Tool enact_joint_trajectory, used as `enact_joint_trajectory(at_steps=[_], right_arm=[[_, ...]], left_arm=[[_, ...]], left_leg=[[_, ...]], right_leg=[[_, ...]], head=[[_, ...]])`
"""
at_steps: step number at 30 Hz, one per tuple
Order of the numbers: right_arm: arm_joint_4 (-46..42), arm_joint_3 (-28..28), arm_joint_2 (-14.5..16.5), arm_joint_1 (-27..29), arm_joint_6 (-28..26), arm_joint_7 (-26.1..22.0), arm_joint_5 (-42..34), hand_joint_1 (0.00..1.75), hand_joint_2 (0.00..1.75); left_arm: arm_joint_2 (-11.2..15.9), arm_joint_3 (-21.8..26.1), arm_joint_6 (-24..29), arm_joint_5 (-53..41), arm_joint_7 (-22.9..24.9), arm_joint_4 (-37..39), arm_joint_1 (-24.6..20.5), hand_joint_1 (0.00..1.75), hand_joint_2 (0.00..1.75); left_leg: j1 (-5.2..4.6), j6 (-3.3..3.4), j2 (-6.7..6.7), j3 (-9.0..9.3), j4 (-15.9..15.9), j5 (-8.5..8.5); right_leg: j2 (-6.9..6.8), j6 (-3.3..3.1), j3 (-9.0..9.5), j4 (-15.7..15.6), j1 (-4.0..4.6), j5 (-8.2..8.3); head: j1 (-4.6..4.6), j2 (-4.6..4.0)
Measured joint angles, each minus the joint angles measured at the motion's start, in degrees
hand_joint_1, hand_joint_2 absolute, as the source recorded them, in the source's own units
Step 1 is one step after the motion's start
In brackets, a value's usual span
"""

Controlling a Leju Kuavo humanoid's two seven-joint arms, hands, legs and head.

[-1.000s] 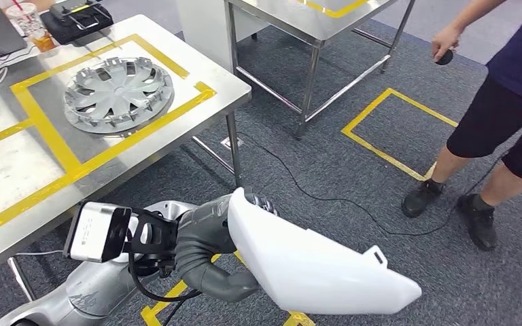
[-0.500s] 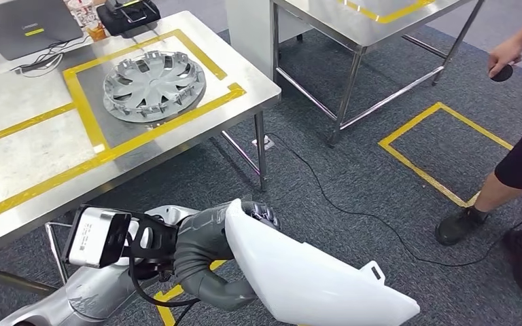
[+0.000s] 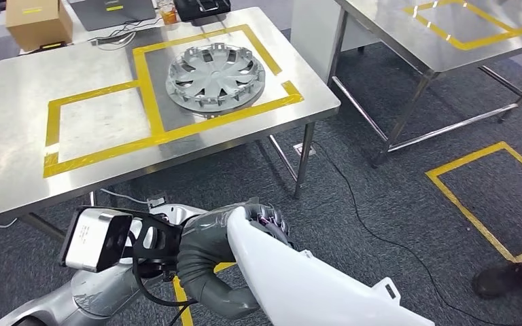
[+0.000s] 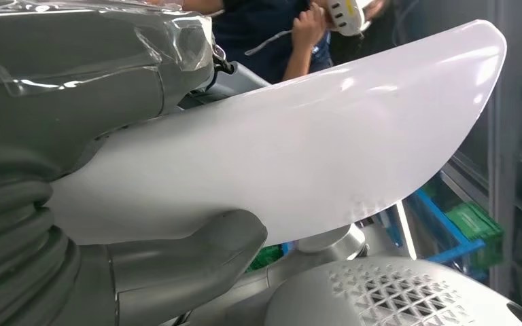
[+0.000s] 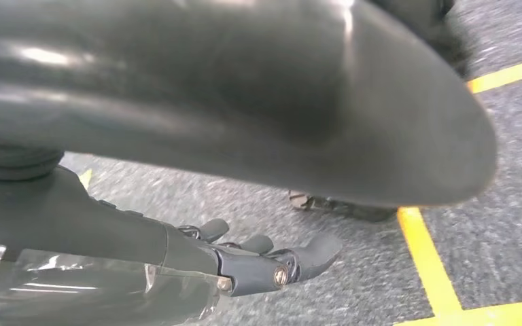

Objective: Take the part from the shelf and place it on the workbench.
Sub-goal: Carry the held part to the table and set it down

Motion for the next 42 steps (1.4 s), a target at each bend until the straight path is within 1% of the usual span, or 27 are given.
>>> enact_joint_trajectory(at_steps=[1, 2, 4, 5, 6, 7, 8, 10, 12, 14, 16, 17, 18, 19, 21, 23, 25, 26, 28, 30, 32, 33, 35, 36, 38, 40, 42], right_arm=[[0.0, 0.0, -0.1, 0.2, 0.0, 0.0, 0.0, 0.0, 0.0], [0.0, 0.0, -0.2, 0.2, 0.0, 0.0, 0.0, 0.0, 0.0], [0.0, 0.0, -0.3, 0.2, 0.0, 0.1, 0.0, 0.0, 0.0], [0.0, 0.0, -0.2, 0.2, 0.0, 0.1, 0.0, 0.0, 0.0], [0.0, 0.0, -0.1, 0.2, 0.0, 0.1, 0.0, 0.0, 0.0], [0.0, 0.0, -0.1, 0.1, 0.0, 0.1, 0.0, 0.0, 0.0], [0.0, 0.0, 0.0, 0.0, 0.0, 0.1, 0.0, 0.0, 0.0], [0.0, 0.0, -0.1, -0.1, 0.0, 0.1, 0.0, 0.0, 0.0], [0.0, 0.0, 0.0, -0.1, 0.0, 0.1, 0.0, 0.0, 0.0], [-0.1, 0.0, 0.0, 0.0, 0.0, 0.1, 0.0, 0.0, 0.0], [-0.1, 0.0, 0.0, 0.2, 0.0, 0.1, 0.0, 0.0, 0.0], [-0.1, 0.0, 0.0, 0.3, 0.0, 0.1, 0.0, 0.0, 0.0], [-0.1, 0.0, 0.0, 0.2, 0.0, 0.1, 0.0, 0.0, 0.0], [-0.1, 0.0, 0.0, 0.2, 0.0, 0.1, 0.0, 0.0, 0.0], [-0.1, 0.0, 0.2, 0.1, 0.1, 0.1, 0.1, 0.0, 0.0], [-0.2, 0.0, 0.4, 0.1, 0.2, 0.1, 0.1, 0.0, 0.0], [-0.2, 0.0, 0.3, 0.1, 0.3, 0.0, 0.3, 0.0, 0.0], [-0.2, 0.0, 0.3, 0.0, 0.4, 0.0, 0.4, 0.0, 0.0], [-0.3, 0.0, 0.3, -0.1, 0.7, -0.2, 0.5, 0.0, 0.0], [-0.4, -0.1, 0.1, 0.1, 1.1, -0.3, 0.6, 0.0, 0.0], [-0.6, -0.2, 0.0, 0.5, 1.4, -0.3, 0.9, 0.0, 0.0], [-0.8, -0.3, 0.0, 0.6, 1.6, -0.3, 1.0, 0.0, 0.0], [-1.2, -0.4, 0.1, 0.7, 2.2, -0.4, 1.4, 0.0, 0.0], [-1.4, -0.5, 0.2, 0.6, 2.6, -0.5, 1.6, 0.0, 0.0], [-1.7, -0.8, 0.3, 0.6, 2.9, -0.6, 2.0, 0.0, 0.0], [-2.0, -1.1, 0.4, 0.5, 3.0, -0.7, 2.3, 0.0, 0.0], [-2.3, -1.4, 0.7, 0.4, 2.9, -0.8, 2.6, 0.0, 0.0]], left_arm=[[0.0, -0.1, 0.0, 0.0, 0.0, 0.0, 0.2, 1.75, 1.75], [0.0, -0.1, 0.0, 0.0, 0.0, 0.0, 0.3, 1.75, 1.75], [0.0, -0.2, 0.0, 0.0, 0.0, 0.0, 0.4, 1.75, 1.75], [0.0, -0.2, 0.0, 0.0, 0.0, 0.0, 0.4, 1.75, 1.75], [0.0, -0.2, 0.0, -0.1, 0.0, 0.0, 0.4, 1.75, 1.75], [0.0, -0.2, 0.0, -0.1, 0.0, 0.0, 0.4, 1.75, 1.75], [0.0, -0.2, 0.0, -0.1, 0.1, 0.0, 0.4, 1.75, 1.75], [0.1, -0.1, 0.0, 0.0, 0.1, -0.1, 0.5, 1.75, 1.75], [0.3, -0.1, 0.0, 0.0, 0.0, -0.1, 0.4, 1.75, 1.75], [0.3, -0.1, 0.0, 0.0, 0.0, -0.1, 0.3, 1.75, 1.75], [0.4, -0.1, 0.0, 0.0, 0.0, -0.1, 0.3, 1.75, 1.75], [0.5, -0.1, 0.0, 0.0, 0.0, -0.1, 0.4, 1.75, 1.75], [0.5, -0.1, 0.0, 0.0, 0.0, -0.2, 0.4, 1.75, 1.75], [0.5, -0.1, 0.0, 0.0, 0.0, -0.2, 0.4, 1.75, 1.75], [0.5, 0.0, 0.0, 0.0, 0.0, -0.3, 0.2, 1.75, 1.75], [0.5, 0.0, 0.0, 0.0, 0.0, -0.4, 0.1, 1.75, 1.75], [0.6, 0.1, 0.0, 0.0, 0.0, -0.7, 0.0, 1.75, 1.75], [0.6, 0.2, 0.0, 0.1, 0.0, -0.8, 0.1, 1.75, 1.75], [0.6, 0.2, 0.1, 0.1, 0.0, -1.1, -0.1, 1.75, 1.75], [0.5, 0.1, 0.3, 0.1, 0.1, -1.0, -0.1, 1.75, 1.75], [0.5, -0.1, 0.6, 0.0, 0.3, -1.0, 0.3, 1.75, 1.75], [0.5, -0.2, 0.7, 0.0, 0.4, -1.0, 0.4, 1.75, 1.75], [0.6, -0.4, 1.2, 0.1, 0.7, -1.0, 0.4, 1.75, 1.75], [0.7, -0.5, 1.4, 0.3, 0.9, -1.0, 0.4, 1.75, 1.75], [0.8, -0.6, 1.8, 0.7, 1.4, -0.9, 0.3, 1.75, 1.75], [0.9, -0.6, 2.0, 1.1, 1.7, -0.7, 0.3, 1.75, 1.75], [1.0, -0.6, 2.1, 1.5, 1.8, -0.4, 0.3, 1.75, 1.75]], left_leg=[[0.22, -0.32, -1.03, -0.04, 0.1, -0.02], [0.52, -0.7, -2.01, -0.08, 0.2, -0.09], [1.29, -1.92, -3.84, -0.28, 1.2, -0.61], [1.54, -2.68, -4.63, -0.59, 2.0, -1.06], [1.66, -3.36, -5.29, -1.07, 2.9, -1.55], [1.7, -3.89, -5.86, -1.59, 3.7, -1.92], [1.73, -4.19, -6.38, -2.03, 4.1, -2.08], [2.04, -4.41, -6.85, -2.52, 4.3, -2.15], [2.07, -4.7, -4.11, -3.72, 6.6, -3.22], [1.94, -4.9, -0.31, -7.17, 13.2, -6.0], [1.95, -4.81, 0.9, -11.22, 20.1, -8.13], [1.89, -4.56, 1.02, -12.06, 21.1, -7.88], [1.74, -4.09, 1.16, -11.64, 19.7, -6.56], [1.4, -3.32, 1.62, -10.06, 16.3, -4.55], [0.15, -1.29, 4.38, -6.22, 8.8, -1.87], [-0.89, -0.14, 6.15, -4.68, 5.6, -1.63], [-0.9, -0.12, 4.78, -4.04, 4.5, -1.37], [-0.68, -0.29, 3.95, -3.25, 3.5, -1.02], [-0.04, -0.55, 2.34, -1.39, 1.5, -0.14], [0.12, -0.66, 0.57, -0.92, 0.9, 0.1], [0.16, -0.84, -1.57, -0.91, 1.0, -0.03], [0.2, -1.0, -2.61, -0.86, 1.1, -0.14], [0.37, -1.58, -4.47, -0.85, 1.7, -0.58], [0.32, -2.0, -5.26, -1.02, 2.2, -0.93], [0.24, -2.65, -6.48, -1.57, 3.0, -1.47], [0.36, -2.91, -7.2, -1.88, 3.3, -1.73], [0.39, -3.38, -5.17, -2.54, 4.6, -2.6]], right_leg=[[0.27, 0.54, -1.32, 2.1, -0.41, -0.43], [0.32, 1.33, -1.59, 2.1, -0.83, 0.08], [0.95, 3.46, 0.98, -4.1, -1.95, 3.32], [2.04, 4.28, 2.48, -7.4, -2.33, 4.67], [3.06, 4.42, 3.63, -9.9, -2.65, 5.51], [3.86, 4.1, 4.13, -11.0, -2.77, 5.71], [4.1, 3.38, 4.03, -10.7, -2.6, 5.42], [3.04, 2.16, 4.17, -10.7, -2.48, 5.35], [1.89, 1.47, 4.47, -10.7, -2.34, 5.22], [0.6, 0.97, 4.73, -10.7, -1.97, 4.93], [-0.98, 0.58, 4.85, -10.7, -1.48, 4.63], [-1.77, 0.43, 4.95, -10.7, -1.2, 4.45], [-2.54, 0.27, 5.15, -10.7, -0.88, 4.27], [-3.25, 0.16, 5.45, -10.7, -0.54, 4.05], [-4.56, 0.09, 6.09, -11.0, -0.07, 3.6], [-5.97, 0.37, 6.46, -11.3, -0.05, 3.3], [-7.48, 0.8, 7.05, -12.0, 0.08, 3.11], [-7.32, 0.97, 7.47, -12.1, 0.11, 2.96], [-4.11, 0.96, 6.53, -9.3, 0.04, 1.6], [-0.58, 0.77, 2.47, -2.0, -0.2, -0.68], [0.15, 1.22, -1.37, 2.8, -0.29, -1.18], [0.27, 1.77, -1.87, 2.1, -0.38, 0.01], [1.43, 3.14, 0.09, -5.1, -0.88, 4.38], [2.34, 3.39, 1.45, -8.8, -1.04, 6.2], [3.48, 2.64, 2.86, -12.4, -1.17, 7.75], [2.69, 1.3, 2.98, -12.3, -1.08, 7.67], [2.01, 0.58, 3.22, -12.3, -1.1, 7.53]], head=[[0.05, 0.0], [0.04, 0.0], [0.07, -0.01], [0.25, -0.02], [0.44, -0.02], [0.59, -0.02], [0.63, -0.01], [0.43, -0.01], [0.09, -0.01], [-0.25, -0.01], [-0.31, -0.01], [-0.32, -0.01], [-0.32, -0.01], [-0.32, -0.01], [-0.11, -0.01], [0.08, 0.0], [0.0, 0.0], [0.03, -0.01], [0.1, -0.01], [0.21, -0.02], [0.32, -0.02], [0.31, -0.02], [0.33, -0.02], [0.4, -0.02], [0.46, -0.02], [0.44, -0.02], [0.28, -0.02]])
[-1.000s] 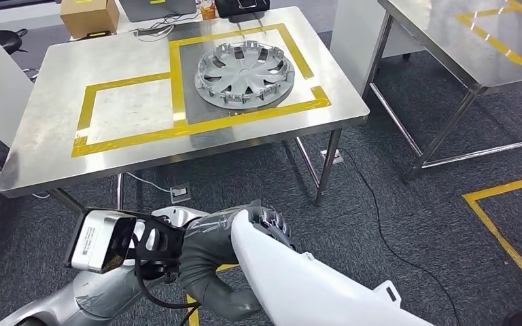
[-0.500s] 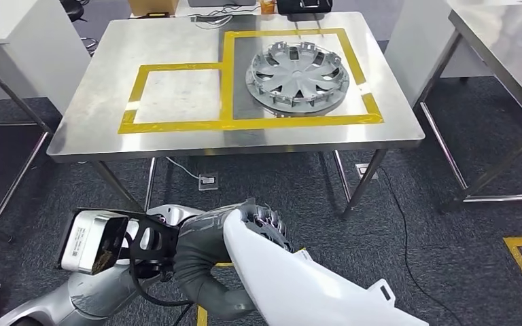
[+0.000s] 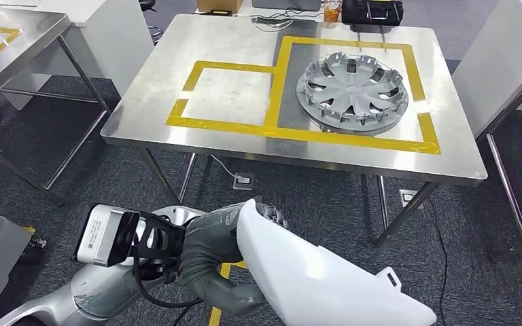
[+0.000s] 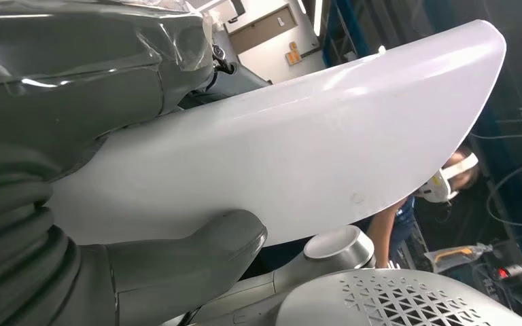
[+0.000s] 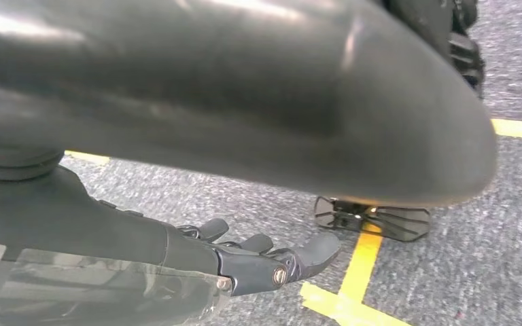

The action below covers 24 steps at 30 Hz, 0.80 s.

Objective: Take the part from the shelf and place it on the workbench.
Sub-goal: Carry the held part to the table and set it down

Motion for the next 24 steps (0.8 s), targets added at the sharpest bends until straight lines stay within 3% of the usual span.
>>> enact_joint_trajectory(at_steps=[2, 3, 5, 6, 7, 9, 11, 12, 14, 16, 19, 20, 21, 22, 24], right_arm=[[-0.3, -0.4, 0.3, 0.0, -0.5, -0.1, -0.1, 0.0, 0.0], [-0.6, -0.7, 0.3, 0.1, -0.7, -0.1, -0.2, 0.0, 0.0], [-1.2, -1.4, 0.6, 0.3, -0.9, 0.0, -0.4, 0.0, 0.0], [-1.6, -1.6, 0.7, 0.3, -0.8, 0.0, -0.4, 0.0, 0.0], [-2.0, -1.8, 0.9, 0.3, -0.7, 0.1, -0.3, 0.0, 0.0], [-2.7, -2.1, 1.4, 0.2, -0.5, 0.3, -0.3, 0.0, 0.0], [-3.3, -2.4, 2.0, 0.2, -0.4, 0.3, -0.2, 0.0, 0.0], [-3.6, -2.6, 2.2, 0.2, -0.2, 0.4, -0.2, 0.0, 0.0], [-4.2, -2.9, 2.5, 0.2, 0.1, 0.5, -0.1, 0.0, 0.0], [-4.8, -3.1, 2.8, 0.2, 0.4, 0.6, 0.0, 0.0, 0.0], [-5.6, -3.5, 2.8, 0.2, 0.5, 0.7, 0.0, 0.0, 0.0], [-5.9, -3.6, 2.7, 0.3, 0.5, 0.8, 0.1, 0.0, 0.0], [-6.0, -3.7, 2.8, 0.3, 0.5, 0.8, 0.1, 0.0, 0.0], [-6.2, -3.7, 2.8, 0.4, 0.5, 0.9, 0.1, 0.0, 0.0], [-6.5, -4.0, 2.9, 0.3, 0.6, 0.9, 0.2, 0.0, 0.0]], left_arm=[[0.1, 0.0, 0.3, 0.4, 0.0, 0.3, -0.1, 1.75, 1.75], [0.1, 0.0, 0.4, 0.7, 0.1, 0.5, -0.1, 1.75, 1.75], [0.3, 0.0, 0.6, 1.1, 0.3, 1.0, 0.0, 1.75, 1.75], [0.4, 0.0, 0.6, 1.3, 0.4, 1.3, 0.0, 1.75, 1.75], [0.4, 0.0, 0.7, 1.3, 0.5, 1.5, 0.0, 1.75, 1.75], [0.5, 0.0, 0.7, 1.4, 0.5, 1.8, -0.2, 1.75, 1.75], [0.4, 0.1, 0.7, 1.5, 0.6, 2.0, -0.4, 1.75, 1.75], [0.4, 0.1, 0.7, 1.5, 0.7, 2.1, -0.5, 1.75, 1.75], [0.3, 0.1, 0.6, 1.6, 0.9, 2.2, -0.5, 1.75, 1.75], [0.1, 0.0, 0.5, 1.6, 1.0, 2.3, -0.6, 1.75, 1.75], [-0.2, -0.2, 0.4, 1.6, 1.2, 2.5, -0.7, 1.75, 1.75], [-0.2, -0.3, 0.4, 1.6, 1.2, 2.6, -0.5, 1.75, 1.75], [-0.2, -0.5, 0.4, 1.6, 1.2, 2.7, -0.4, 1.75, 1.75], [-0.2, -0.6, 0.3, 1.6, 1.3, 2.8, -0.4, 1.75, 1.75], [-0.2, -0.6, 0.2, 1.6, 1.3, 2.8, -0.3, 1.75, 1.75]], left_leg=[[0.09, -0.67, 3.89, -2.69, 5.5, -2.65], [0.25, -0.88, 5.21, -4.79, 9.5, -4.3], [0.51, -0.91, 6.07, -8.29, 15.4, -5.86], [0.51, -0.7, 6.14, -8.6, 15.5, -5.14], [0.43, -0.26, 6.16, -7.68, 13.2, -3.5], [-0.26, 1.43, 6.56, -3.71, 5.2, 0.08], [-1.11, 2.87, 7.25, -1.11, 0.0, 1.21], [-1.37, 3.15, 7.44, -0.81, -0.7, 0.96], [-1.26, 3.13, 7.12, -0.08, -1.7, 1.27], [-0.81, 3.01, 6.84, 1.32, -3.3, 1.93], [-0.63, 2.88, 6.35, 2.04, -4.0, 2.13], [-0.6, 2.8, 6.12, 2.06, -4.0, 2.01], [-0.53, 2.65, 5.87, 2.1, -3.9, 1.86], [-0.4, 2.41, 5.64, 2.17, -3.7, 1.63], [-0.2, 1.62, 5.28, 2.14, -2.7, 0.79]], right_leg=[[-0.53, -0.54, 0.28, 0.0, 0.14, -0.2], [-0.85, -0.72, 0.37, 0.0, 0.25, -0.33], [-1.5, -0.93, 0.52, 0.0, 0.51, -0.56], [-1.76, -0.98, 0.65, 0.0, 0.69, -0.68], [-1.93, -1.04, 0.83, 0.0, 0.9, -0.8], [-2.14, -1.08, 1.24, -0.1, 1.35, -1.03], [-2.43, -0.91, 1.41, -0.2, 1.53, -1.25], [-2.67, -0.74, 1.45, -0.3, 1.5, -1.35], [-3.09, -0.35, 1.69, -0.5, 1.5, -1.49], [-2.73, -0.19, 0.88, 1.4, 1.55, -2.5], [-1.9, -0.12, -4.74, 11.8, 1.26, -6.44], [-1.82, 0.22, -6.44, 14.5, 1.07, -7.07], [-1.79, 0.8, -7.13, 15.1, 0.81, -6.75], [-1.79, 1.58, -6.63, 13.4, 0.51, -5.53], [-1.78, 3.14, -3.34, 5.9, -0.15, -2.04]], head=[[-0.36, 0.0], [-0.54, 0.0], [-0.56, -0.01], [-0.56, -0.01], [-0.57, -0.01], [-0.5, -0.01], [-0.44, -0.01], [-0.43, -0.01], [-0.51, -0.01], [-0.42, 0.0], [-0.18, -0.01], [-0.12, -0.01], [-0.11, -0.01], [-0.08, -0.01], [0.02, 0.0]])
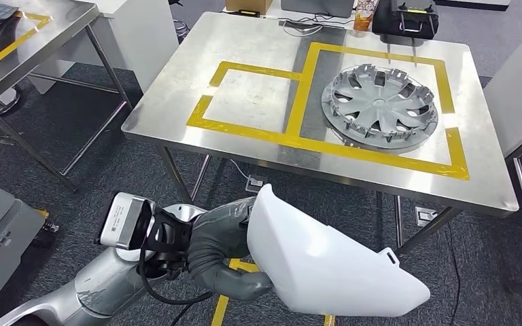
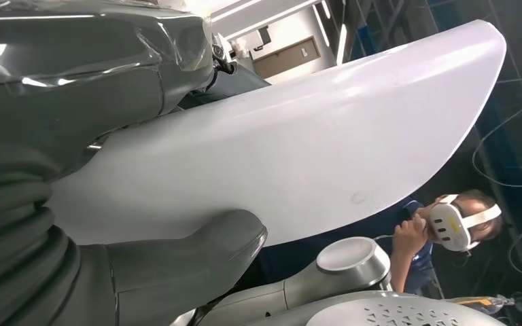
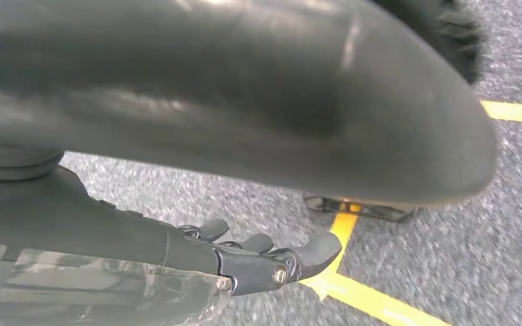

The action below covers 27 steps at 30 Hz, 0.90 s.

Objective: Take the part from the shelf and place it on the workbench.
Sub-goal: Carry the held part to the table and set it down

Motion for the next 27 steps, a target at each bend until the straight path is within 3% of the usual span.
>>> enact_joint_trajectory(at_steps=[1, 2, 4, 7, 8, 10, 11, 12, 13, 15, 16, 18, 22, 23, 25, 27], right_arm=[[-0.2, -0.2, 0.1, 0.0, 0.1, 0.0, 0.1, 0.0, 0.0], [-0.4, -0.3, 0.2, -0.1, 0.2, 0.0, 0.1, 0.0, 0.0], [-0.7, -0.5, 0.3, -0.2, 0.2, 0.0, 0.3, 0.0, 0.0], [-1.1, -0.6, 0.5, -0.2, 0.3, 0.0, 0.4, 0.0, 0.0], [-1.2, -0.7, 0.6, -0.2, 0.3, 0.0, 0.4, 0.0, 0.0], [-1.4, -0.8, 0.5, -0.2, 0.3, 0.0, 0.4, 0.0, 0.0], [-1.5, -0.8, 0.5, -0.2, 0.3, 0.0, 0.4, 0.0, 0.0], [-1.5, -0.8, 0.5, -0.2, 0.3, 0.0, 0.5, 0.0, 0.0], [-1.6, -0.8, 0.5, -0.2, 0.3, 0.0, 0.5, 0.0, 0.0], [-1.6, -0.8, 0.6, -0.2, 0.3, 0.0, 0.6, 0.0, 0.0], [-1.6, -0.8, 0.8, -0.2, 0.3, 0.0, 0.7, 0.0, 0.0], [-1.6, -0.9, 1.0, -0.3, 0.2, 0.0, 0.8, 0.0, 0.0], [-1.7, -1.1, 1.2, -0.5, -0.1, -0.1, 1.1, 0.0, 0.0], [-1.7, -1.1, 1.2, -0.6, -0.1, -0.2, 1.2, 0.0, 0.0], [-1.7, -1.3, 1.0, -0.5, -0.1, -0.3, 1.3, 0.0, 0.0], [-1.8, -1.6, 0.8, -0.4, 0.1, -0.3, 1.4, 0.0, 0.0]], left_arm=[[0.0, 0.0, -0.1, 0.0, 0.0, 0.0, 0.0, 1.75, 1.75], [0.0, 0.0, -0.2, 0.0, 0.0, 0.0, 0.0, 1.75, 1.75], [-0.1, 0.0, -0.4, 0.0, 0.0, 0.0, 0.0, 1.75, 1.75], [-0.1, 0.0, -0.4, 0.0, 0.0, 0.0, -0.1, 1.75, 1.75], [-0.1, 0.0, -0.4, 0.0, 0.0, 0.0, -0.1, 1.75, 1.75], [-0.1, 0.0, -0.5, 0.0, 0.0, 0.1, -0.1, 1.75, 1.75], [-0.1, 0.0, -0.5, 0.0, 0.0, 0.1, -0.1, 1.75, 1.75], [0.0, 0.0, -0.5, 0.0, 0.0, 0.1, 0.0, 1.75, 1.75], [0.0, 0.0, -0.5, 0.0, 0.0, 0.1, 0.0, 1.75, 1.75], [-0.1, 0.1, -0.5, 0.0, 0.0, 0.1, -0.1, 1.75, 1.75], [-0.1, 0.1, -0.6, 0.0, 0.0, 0.1, -0.2, 1.75, 1.75], [-0.2, 0.1, -0.7, 0.0, 0.0, 0.1, -0.4, 1.75, 1.75], [-0.6, 0.2, -1.0, -0.1, 0.0, -0.1, -0.6, 1.75, 1.75], [-0.7, 0.2, -1.1, -0.1, 0.0, -0.2, -0.7, 1.75, 1.75], [-0.9, 0.1, -1.2, -0.1, 0.0, -0.2, -0.8, 1.75, 1.75], [-0.9, 0.0, -1.2, -0.3, 0.0, -0.2, -0.6, 1.75, 1.75]], left_leg=[[-0.02, -0.44, -0.11, -0.21, 0.7, -0.56], [-0.11, -0.83, -0.18, -0.41, 1.3, -1.05], [-0.16, -1.22, -0.25, -0.62, 1.9, -1.62], [0.27, -1.95, 0.09, -1.53, 4.2, -3.04], [0.41, -2.3, 0.28, -2.74, 6.7, -4.2], [0.66, -2.78, 0.58, -6.97, 14.5, -7.12], [0.75, -2.82, 0.66, -8.92, 17.6, -7.81], [0.8, -2.72, 0.7, -10.12, 18.9, -7.48], [0.78, -2.4, 0.71, -9.9, 17.4, -5.79], [0.37, -1.17, 0.75, -6.88, 9.7, -1.07], [0.05, -0.46, 0.9, -5.21, 6.1, 0.39], [-0.64, 0.42, 1.1, -3.6, 2.7, 0.84], [-0.49, 0.95, 0.98, -1.3, -0.1, 0.98], [-0.31, 1.03, 1.0, -0.46, -0.9, 1.12], [-0.29, 1.19, 0.92, 0.19, -1.3, 0.87], [-0.26, 1.1, 0.66, 0.52, -1.2, 0.34]], right_leg=[[0.09, 0.06, 1.47, -3.1, -0.19, 1.16], [0.16, -0.32, 2.38, -4.9, -0.25, 1.7], [0.3, -1.76, 2.72, -5.3, -0.08, 1.56], [0.32, -2.89, 3.28, -5.3, -0.16, 1.19], [0.32, -3.19, 3.55, -5.3, -0.19, 1.03], [0.3, -3.68, 3.98, -5.3, -0.02, 0.62], [0.3, -3.84, 4.17, -5.3, 0.11, 0.42], [0.3, -3.94, 4.43, -5.3, 0.26, 0.2], [0.32, -3.99, 4.77, -5.3, 0.44, -0.04], [0.37, -4.02, 5.52, -5.4, 0.69, -0.51], [0.39, -3.94, 5.77, -5.5, 0.82, -0.72], [0.3, -3.55, 5.92, -5.8, 0.68, -0.99], [0.03, -2.9, 6.01, -5.3, 0.82, -1.64], [0.08, -2.99, 4.98, -3.2, 0.87, -2.39], [0.19, -3.19, 0.63, 4.0, 0.82, -4.62], [0.21, -2.66, -3.33, 9.1, 0.65, -5.33]], head=[[0.09, 0.0], [0.15, 0.0], [0.17, 0.0], [0.03, 0.0], [-0.04, 0.0], [-0.11, 0.0], [-0.13, 0.0], [-0.14, 0.0], [-0.14, 0.0], [-0.13, 0.0], [-0.03, 0.0], [-0.05, 0.0], [-0.13, 0.01], [-0.05, 0.01], [0.03, 0.0], [0.09, 0.0]])
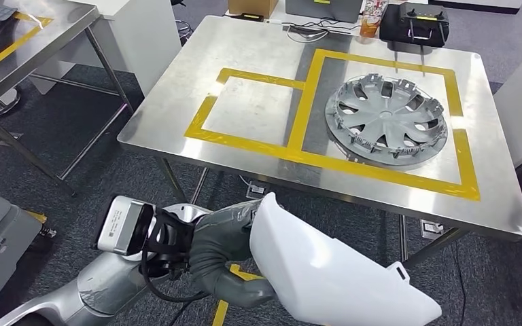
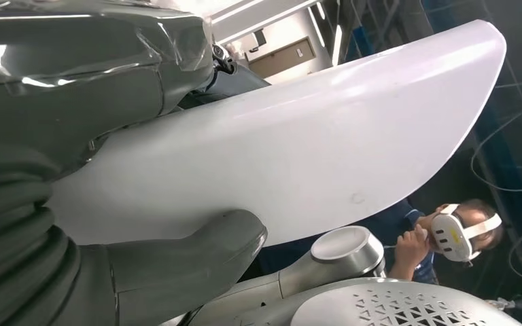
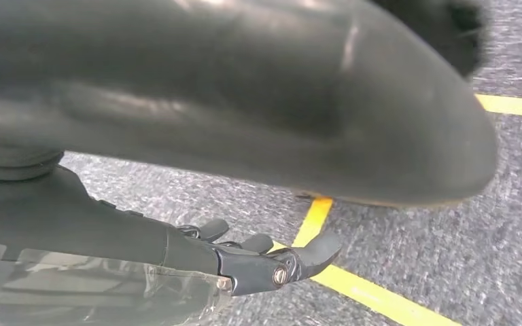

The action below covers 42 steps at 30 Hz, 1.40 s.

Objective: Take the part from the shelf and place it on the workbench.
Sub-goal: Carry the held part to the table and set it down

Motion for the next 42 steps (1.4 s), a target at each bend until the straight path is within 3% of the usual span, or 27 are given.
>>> enact_joint_trajectory(at_steps=[1, 2, 4, 6, 8, 11, 14, 15, 16, 17, 19, 21, 24, 26, 27, 29, 30, 31, 32, 34, 35, 37, 40, 42], right_arm=[[-0.1, -0.1, 0.0, 0.0, 0.1, 0.0, 0.0, 0.0, 0.0], [-0.1, -0.2, 0.0, 0.0, 0.1, -0.1, 0.1, 0.0, 0.0], [-0.3, -0.2, 0.0, 0.0, 0.2, -0.1, 0.1, 0.0, 0.0], [-0.4, -0.3, 0.1, -0.1, 0.3, -0.2, 0.2, 0.0, 0.0], [-0.5, -0.3, 0.1, -0.2, 0.4, -0.3, 0.3, 0.0, 0.0], [-0.6, -0.3, 0.2, -0.1, 0.5, -0.3, 0.4, 0.0, 0.0], [-0.7, -0.3, 0.2, -0.1, 0.5, -0.3, 0.4, 0.0, 0.0], [-0.7, -0.3, 0.2, -0.1, 0.5, -0.3, 0.4, 0.0, 0.0], [-0.7, -0.3, 0.2, -0.1, 0.5, -0.3, 0.4, 0.0, 0.0], [-0.7, -0.3, 0.2, 0.0, 0.5, -0.3, 0.5, 0.0, 0.0], [-0.7, -0.3, 0.3, -0.1, 0.4, -0.4, 0.6, 0.0, 0.0], [-0.7, -0.3, 0.5, -0.2, 0.2, -0.5, 0.9, 0.0, 0.0], [-0.7, -0.3, 0.5, -0.3, -0.2, -1.8, 1.4, 0.0, 0.0], [-0.6, -0.3, 0.3, -0.4, -0.3, -3.4, 1.7, 0.0, 0.0], [-0.6, -0.3, 0.1, -0.4, -0.3, -4.2, 1.6, 0.0, 0.0], [-0.5, -0.5, -0.4, -0.4, -0.1, -5.0, 1.2, 0.0, 0.0], [-0.3, -0.6, -0.5, -0.3, 0.1, -5.1, 1.0, 0.0, 0.0], [-0.2, -0.8, -0.7, -0.3, 0.3, -5.1, 0.9, 0.0, 0.0], [0.0, -0.9, -0.8, -0.3, 0.4, -5.1, 0.9, 0.0, 0.0], [0.4, -1.1, -1.1, -0.4, 0.6, -5.1, 0.8, 0.0, 0.0], [0.6, -1.3, -1.2, -0.4, 0.6, -5.2, 0.7, 0.0, 0.0], [1.1, -1.6, -1.5, -0.6, 0.6, -5.4, 0.8, 0.0, 0.0], [1.8, -2.0, -1.8, -0.8, 0.1, -5.9, 0.9, 0.0, 0.0], [2.1, -2.2, -2.1, -0.9, -0.1, -6.0, 1.0, 0.0, 0.0]], left_arm=[[0.0, 0.0, 0.0, 0.0, 0.0, 0.0, 0.1, 1.75, 1.75], [0.0, 0.0, 0.0, 0.0, 0.0, 0.0, 0.1, 1.75, 1.75], [0.0, 0.0, 0.0, -0.1, 0.0, 0.0, 0.1, 1.75, 1.75], [0.0, 0.0, 0.0, -0.1, 0.1, 0.0, 0.1, 1.75, 1.75], [0.0, 0.0, 0.0, -0.2, 0.1, -0.1, 0.2, 1.75, 1.75], [0.0, 0.1, 0.0, -0.2, 0.1, -0.4, 0.1, 1.75, 1.75], [0.1, 0.1, 0.0, -0.1, 0.1, -0.5, 0.1, 1.75, 1.75], [0.1, 0.1, 0.0, -0.2, 0.1, -0.5, 0.2, 1.75, 1.75], [0.2, 0.1, 0.0, -0.2, 0.1, -0.5, 0.3, 1.75, 1.75], [0.2, 0.1, 0.1, -0.2, 0.1, -0.5, 0.3, 1.75, 1.75], [0.2, 0.2, 0.1, -0.3, 0.1, -0.5, 0.3, 1.75, 1.75], [0.2, 0.3, 0.2, -0.5, 0.1, -0.6, 0.2, 1.75, 1.75], [0.1, 0.4, 0.2, -1.0, 0.1, -1.0, 0.3, 1.75, 1.75], [0.1, 0.6, 0.3, -1.2, 0.0, -1.3, 0.4, 1.75, 1.75], [0.0, 0.7, 0.3, -1.3, 0.0, -1.4, 0.4, 1.75, 1.75], [0.0, 0.7, 0.4, -1.6, 0.0, -1.4, 0.6, 1.75, 1.75], [0.0, 0.7, 0.4, -1.8, 0.0, -1.4, 0.7, 1.75, 1.75], [0.0, 0.7, 0.5, -2.0, 0.0, -1.4, 0.8, 1.75, 1.75], [0.1, 0.7, 0.5, -2.1, 0.0, -1.4, 0.9, 1.75, 1.75], [0.1, 0.7, 0.5, -2.1, 0.0, -1.4, 0.9, 1.75, 1.75], [0.1, 0.7, 0.4, -2.2, 0.0, -1.4, 0.9, 1.75, 1.75], [0.1, 0.7, 0.4, -2.2, 0.0, -1.4, 0.8, 1.75, 1.75], [0.1, 0.7, 0.3, -2.3, 0.0, -1.6, 0.8, 1.75, 1.75], [0.2, 0.8, 0.2, -2.3, 0.0, -1.7, 0.7, 1.75, 1.75]], left_leg=[[0.08, -0.18, -0.17, 0.26, 0.1, -0.36], [0.2, -0.45, -0.3, 0.58, 0.4, -0.84], [0.25, -1.24, -0.45, 0.91, 1.5, -2.21], [0.03, -1.92, -0.5, 0.74, 2.6, -3.4], [0.05, -2.25, -0.51, 0.77, 3.0, -4.08], [0.5, -3.07, -0.32, -0.25, 6.2, -5.9], [1.02, -3.92, -0.05, -6.98, 17.3, -9.39], [1.12, -3.96, 0.0, -9.01, 19.7, -9.42], [1.15, -3.86, 0.03, -9.95, 19.8, -8.27], [1.1, -3.58, 0.03, -9.63, 17.6, -6.02], [0.77, -2.56, 0.04, -6.75, 9.6, -0.98], [0.27, -1.65, 0.14, -4.62, 4.4, 0.91], [0.02, -1.11, 0.11, -3.57, 2.9, 0.56], [0.22, -0.82, 0.11, -1.87, 1.1, 0.8], [0.3, -0.68, 0.17, -1.11, 0.5, 0.84], [0.04, -0.36, 0.24, -0.46, 0.3, 0.36], [-0.03, -0.29, 0.23, -0.29, 0.4, 0.04], [-0.06, -0.31, 0.21, -0.04, 0.5, -0.35], [-0.04, -0.43, 0.21, 0.31, 0.7, -0.81], [0.0, -0.9, 0.37, 1.15, 1.3, -2.07], [-0.14, -1.22, 0.48, 1.34, 1.7, -2.78], [-0.4, -1.76, 0.75, 1.43, 2.4, -3.81], [-0.18, -2.42, 1.07, 1.47, 3.1, -4.87], [0.19, -3.18, 1.0, -0.25, 6.8, -6.61]], right_leg=[[-0.01, 0.65, -0.43, -0.6, -0.19, 1.11], [-0.03, 1.45, 0.42, -3.6, -0.45, 3.13], [-0.1, 2.62, 3.47, -11.3, -0.9, 7.22], [-0.06, 1.92, 4.96, -14.4, -0.89, 8.29], [0.06, 0.6, 5.14, -14.1, -0.78, 7.65], [0.15, -0.5, 6.18, -14.2, -0.99, 6.89], [0.17, -1.16, 7.01, -14.2, -0.78, 6.11], [0.18, -1.2, 7.3, -14.2, -0.7, 5.82], [0.21, -1.18, 7.68, -14.2, -0.62, 5.52], [0.26, -1.14, 8.15, -14.2, -0.52, 5.2], [0.39, -1.02, 9.12, -14.3, -0.37, 4.59], [0.47, -0.65, 9.52, -14.6, -0.31, 4.17], [0.31, 0.2, 9.88, -15.2, -0.33, 3.83], [0.13, 0.32, 9.45, -13.8, -0.22, 3.23], [0.08, 0.15, 8.05, -11.2, -0.19, 2.37], [0.1, -0.11, 3.4, -3.8, -0.12, 0.22], [0.1, 0.0, 1.17, -0.9, -0.11, -0.27], [0.08, 0.4, -0.08, -0.1, -0.16, 0.27], [0.01, 0.99, -0.16, -1.5, -0.25, 1.78], [-0.7, 2.11, 2.39, -9.1, -0.5, 6.23], [-0.99, 2.1, 3.76, -12.3, -0.5, 7.68], [-1.21, 1.09, 5.0, -14.8, -0.24, 8.31], [-0.36, -0.24, 5.5, -14.8, -0.25, 7.62], [0.12, -0.86, 6.2, -14.8, -0.55, 7.16]], head=[[0.02, 0.0], [0.03, 0.0], [0.14, 0.0], [0.17, 0.01], [-0.01, 0.01], [-0.29, 0.01], [-0.46, 0.01], [-0.5, 0.01], [-0.5, 0.0], [-0.5, 0.01], [-0.46, 0.01], [-0.49, 0.02], [-0.56, 0.02], [-0.46, 0.01], [-0.39, 0.01], [-0.39, 0.02], [-0.39, 0.02], [-0.4, 0.02], [-0.39, 0.02], [-0.38, 0.02], [-0.37, 0.02], [-0.39, 0.02], [-0.45, 0.02], [-0.53, 0.02]])
